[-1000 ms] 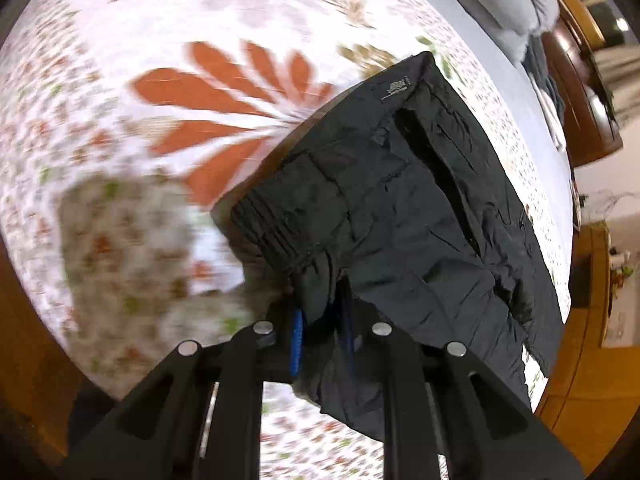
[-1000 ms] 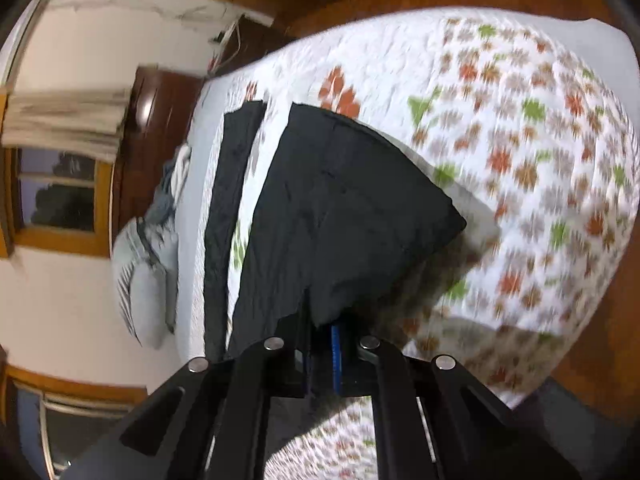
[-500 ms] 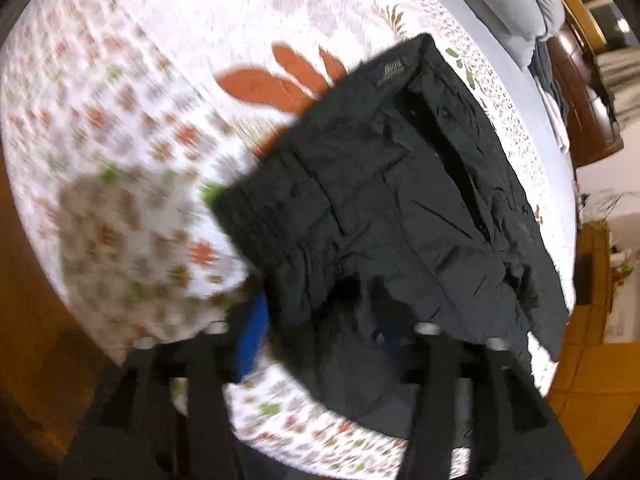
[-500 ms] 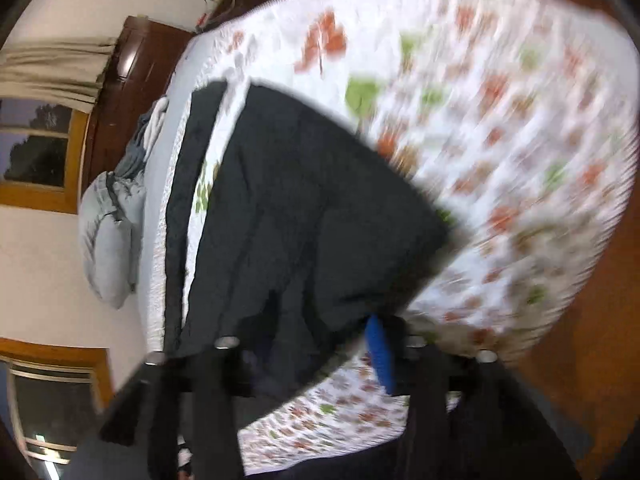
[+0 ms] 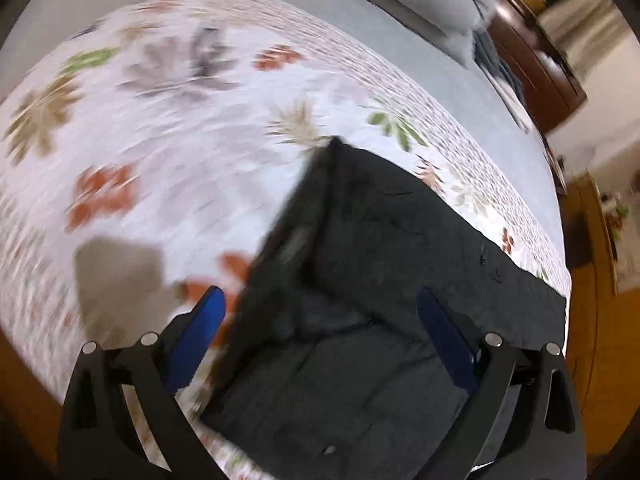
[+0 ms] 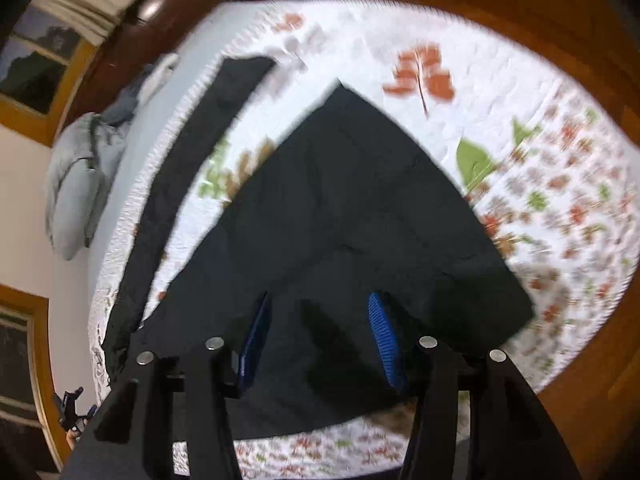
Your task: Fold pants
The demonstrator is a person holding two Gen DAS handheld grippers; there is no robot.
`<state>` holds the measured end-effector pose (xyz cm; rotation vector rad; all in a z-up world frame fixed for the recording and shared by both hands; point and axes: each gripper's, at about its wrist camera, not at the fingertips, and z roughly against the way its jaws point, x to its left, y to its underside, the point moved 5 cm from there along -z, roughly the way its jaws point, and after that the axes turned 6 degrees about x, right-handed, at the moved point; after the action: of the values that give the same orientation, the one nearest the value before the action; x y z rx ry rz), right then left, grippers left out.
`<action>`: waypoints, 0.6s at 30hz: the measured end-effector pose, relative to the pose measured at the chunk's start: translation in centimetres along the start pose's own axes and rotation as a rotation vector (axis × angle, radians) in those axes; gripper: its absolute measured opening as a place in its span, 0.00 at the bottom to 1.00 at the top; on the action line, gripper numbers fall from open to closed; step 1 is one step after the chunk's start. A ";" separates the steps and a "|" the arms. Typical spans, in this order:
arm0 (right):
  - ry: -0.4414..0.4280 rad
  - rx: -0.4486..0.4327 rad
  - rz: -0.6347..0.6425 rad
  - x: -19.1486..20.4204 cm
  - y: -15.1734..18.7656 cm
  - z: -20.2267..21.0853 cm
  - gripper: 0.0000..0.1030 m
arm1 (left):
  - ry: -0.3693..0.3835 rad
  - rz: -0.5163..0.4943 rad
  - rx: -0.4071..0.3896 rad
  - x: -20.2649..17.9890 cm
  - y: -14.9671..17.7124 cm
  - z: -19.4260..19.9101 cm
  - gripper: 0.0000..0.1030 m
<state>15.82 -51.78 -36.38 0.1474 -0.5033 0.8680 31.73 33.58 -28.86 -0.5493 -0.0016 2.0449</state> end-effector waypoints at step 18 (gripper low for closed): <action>-0.034 0.013 0.038 4.9 -4.9 1.8 0.63 | -0.012 -0.128 0.216 -1.2 -12.3 -15.0 0.94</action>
<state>21.48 -52.14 -32.07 0.1644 -0.5335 0.9076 48.12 35.70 -39.15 -0.3920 0.1717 1.8951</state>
